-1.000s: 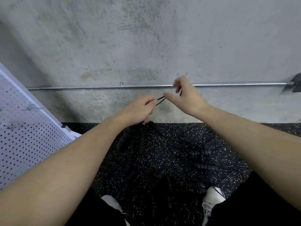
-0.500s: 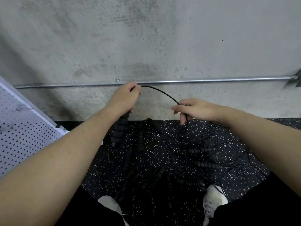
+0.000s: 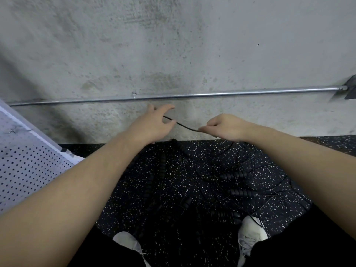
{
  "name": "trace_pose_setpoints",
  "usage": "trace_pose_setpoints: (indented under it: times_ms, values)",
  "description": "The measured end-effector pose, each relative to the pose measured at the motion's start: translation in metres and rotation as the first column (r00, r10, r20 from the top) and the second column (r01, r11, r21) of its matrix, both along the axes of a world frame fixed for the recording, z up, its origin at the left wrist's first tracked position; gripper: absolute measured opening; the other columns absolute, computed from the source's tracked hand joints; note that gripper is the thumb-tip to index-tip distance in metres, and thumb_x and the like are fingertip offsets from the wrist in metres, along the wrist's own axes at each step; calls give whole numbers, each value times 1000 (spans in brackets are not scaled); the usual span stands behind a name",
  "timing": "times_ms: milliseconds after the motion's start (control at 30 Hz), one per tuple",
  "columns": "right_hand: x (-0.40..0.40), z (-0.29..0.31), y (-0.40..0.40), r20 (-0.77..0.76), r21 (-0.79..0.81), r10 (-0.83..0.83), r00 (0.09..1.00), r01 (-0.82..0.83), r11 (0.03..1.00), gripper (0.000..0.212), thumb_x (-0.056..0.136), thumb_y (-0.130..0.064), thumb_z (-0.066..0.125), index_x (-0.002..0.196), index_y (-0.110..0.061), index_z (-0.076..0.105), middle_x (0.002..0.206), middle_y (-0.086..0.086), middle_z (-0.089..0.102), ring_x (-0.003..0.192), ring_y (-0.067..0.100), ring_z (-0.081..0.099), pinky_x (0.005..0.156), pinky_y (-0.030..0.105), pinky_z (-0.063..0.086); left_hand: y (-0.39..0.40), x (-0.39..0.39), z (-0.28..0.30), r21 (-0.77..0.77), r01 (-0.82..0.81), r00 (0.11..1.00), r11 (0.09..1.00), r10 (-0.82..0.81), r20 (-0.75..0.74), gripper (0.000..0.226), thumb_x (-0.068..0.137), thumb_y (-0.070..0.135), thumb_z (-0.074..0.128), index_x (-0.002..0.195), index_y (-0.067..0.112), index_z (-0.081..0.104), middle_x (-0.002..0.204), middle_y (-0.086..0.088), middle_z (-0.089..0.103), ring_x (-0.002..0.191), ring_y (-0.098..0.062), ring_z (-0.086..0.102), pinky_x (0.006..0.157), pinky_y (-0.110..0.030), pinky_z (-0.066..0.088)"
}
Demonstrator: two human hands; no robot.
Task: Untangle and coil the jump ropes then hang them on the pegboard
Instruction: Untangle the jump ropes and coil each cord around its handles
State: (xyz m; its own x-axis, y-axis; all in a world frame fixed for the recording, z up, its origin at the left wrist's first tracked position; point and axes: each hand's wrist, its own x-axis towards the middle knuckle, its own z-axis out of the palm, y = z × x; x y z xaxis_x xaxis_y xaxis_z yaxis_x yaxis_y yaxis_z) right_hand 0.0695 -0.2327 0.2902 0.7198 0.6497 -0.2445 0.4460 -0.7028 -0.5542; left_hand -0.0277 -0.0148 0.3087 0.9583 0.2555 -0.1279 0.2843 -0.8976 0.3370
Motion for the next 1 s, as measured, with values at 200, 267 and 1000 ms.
trace_pose_setpoints:
  times_ms: [200,267,1000]
  values:
    - [-10,10,23,28,110,13,1000,-16,994,50,102,-50,49,64,-18,50,48,-9,42,34,2,35,45,21,32,-27,3,1,-35,80,995,996,-78,65,34,93,43,65,127,43,61,125,6,33,79,-7,51,73,-25,42]
    - [-10,13,26,5,204,7,1000,-7,979,48,103,-46,51,63,-18,48,50,-8,40,35,3,32,40,16,28,-29,1,0,-62,107,994,992,-105,30,17,91,46,67,108,45,64,125,7,36,78,-8,53,68,-26,44]
    - [1,5,16,-21,216,-214,977,213,953,54,94,-54,61,59,-22,35,53,-5,37,51,15,35,56,30,28,4,-6,3,-179,-116,972,977,74,-223,82,89,54,71,157,41,26,86,-3,66,51,-11,60,45,-23,50]
